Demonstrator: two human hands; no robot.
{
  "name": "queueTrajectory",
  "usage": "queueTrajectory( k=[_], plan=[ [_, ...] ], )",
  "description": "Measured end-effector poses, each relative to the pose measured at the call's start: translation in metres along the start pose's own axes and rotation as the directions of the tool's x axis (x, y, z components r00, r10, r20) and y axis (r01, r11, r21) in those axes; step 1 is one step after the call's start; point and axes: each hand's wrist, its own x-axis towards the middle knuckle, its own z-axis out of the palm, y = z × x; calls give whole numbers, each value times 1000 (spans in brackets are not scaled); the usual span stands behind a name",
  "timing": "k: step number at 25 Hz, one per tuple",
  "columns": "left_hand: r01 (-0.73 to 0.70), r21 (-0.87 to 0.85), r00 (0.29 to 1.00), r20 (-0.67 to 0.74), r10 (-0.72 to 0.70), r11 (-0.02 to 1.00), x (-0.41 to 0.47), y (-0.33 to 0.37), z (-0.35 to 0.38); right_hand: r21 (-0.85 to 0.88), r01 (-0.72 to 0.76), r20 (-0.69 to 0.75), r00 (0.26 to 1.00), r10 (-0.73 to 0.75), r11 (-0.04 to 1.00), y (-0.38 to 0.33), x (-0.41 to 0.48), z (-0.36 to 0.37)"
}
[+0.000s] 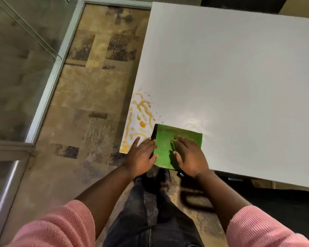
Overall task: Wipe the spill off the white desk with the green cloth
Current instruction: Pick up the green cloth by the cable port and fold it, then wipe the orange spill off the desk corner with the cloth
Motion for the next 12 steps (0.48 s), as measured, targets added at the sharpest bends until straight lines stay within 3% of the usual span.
queueTrajectory(
  k=[2,5,12],
  plan=[
    [116,-4,993,-7,-116,993,-3,-6,4,-48,28,106,994,-23,998,-7,19,16],
    [202,7,979,-12,-202,979,-8,-12,12,-175,-35,184,981,68,984,-4,34,46],
    [280,-15,959,-30,-280,960,-22,-26,40,-236,-99,89,988,123,967,-12,75,80]
  ],
)
